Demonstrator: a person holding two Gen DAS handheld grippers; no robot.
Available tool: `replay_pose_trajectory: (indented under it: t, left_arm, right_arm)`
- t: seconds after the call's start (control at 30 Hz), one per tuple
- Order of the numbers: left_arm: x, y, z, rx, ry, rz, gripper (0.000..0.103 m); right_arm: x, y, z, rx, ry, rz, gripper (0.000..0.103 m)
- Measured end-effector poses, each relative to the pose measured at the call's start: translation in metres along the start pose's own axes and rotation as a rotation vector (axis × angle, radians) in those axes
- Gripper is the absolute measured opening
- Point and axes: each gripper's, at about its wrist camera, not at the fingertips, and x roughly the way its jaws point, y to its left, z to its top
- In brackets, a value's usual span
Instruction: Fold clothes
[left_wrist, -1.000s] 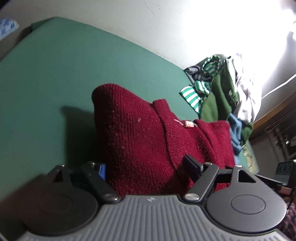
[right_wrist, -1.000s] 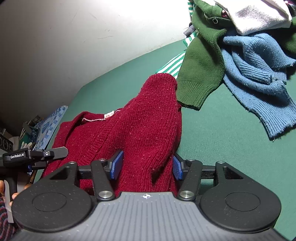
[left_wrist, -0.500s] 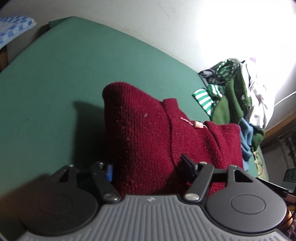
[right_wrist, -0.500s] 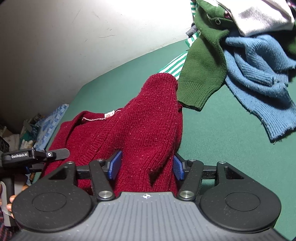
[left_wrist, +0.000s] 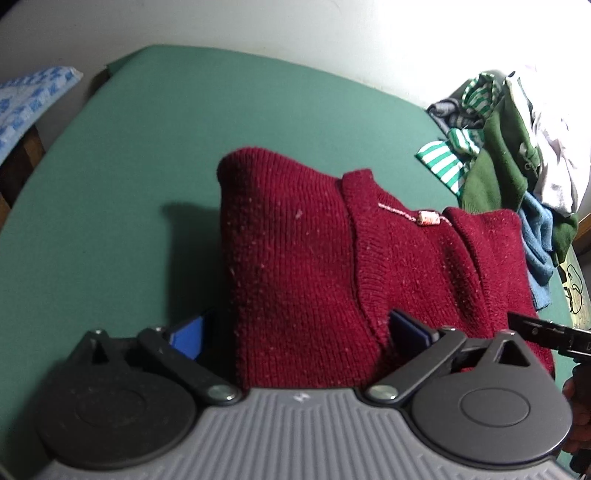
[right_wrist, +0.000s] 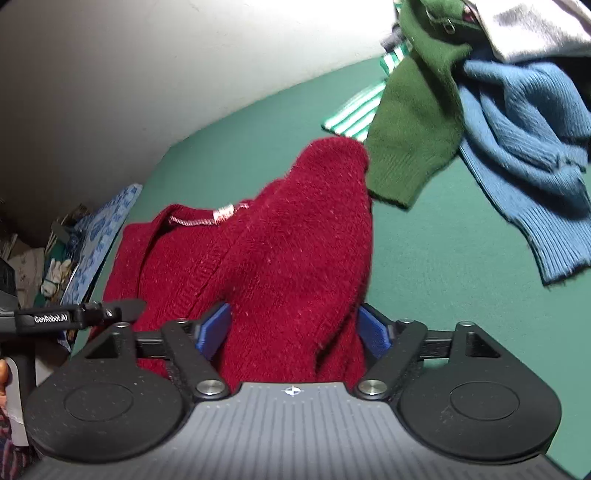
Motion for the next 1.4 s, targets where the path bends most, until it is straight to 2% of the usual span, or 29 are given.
replay_pose_trajectory:
  t: [0.1, 0.43, 0.87, 1.33, 1.4]
  left_arm:
    - [0.003, -0.004, 0.001, 0.020, 0.009, 0.004, 0.102]
    - [0.007, -0.014, -0.001, 0.095, 0.012, 0.006, 0.102]
    - [0.012, -0.024, 0.000, 0.110, 0.013, 0.015, 0.102]
    - [0.016, -0.034, -0.004, 0.139, -0.015, 0.033, 0.102]
    - [0.015, -0.035, -0.006, 0.140, -0.020, 0.027, 0.099]
  right_arm:
    - [0.002, 0.005, -0.002, -0.016, -0.023, -0.016, 0.082]
    - [0.004, 0.014, -0.011, -0.033, -0.073, -0.057, 0.079]
    - [0.009, 0.021, -0.014, -0.037, -0.087, -0.091, 0.080]
    - [0.010, 0.022, -0.016, -0.049, -0.092, -0.093, 0.068]
    - [0.010, 0.022, -0.016, -0.050, -0.091, -0.091, 0.067]
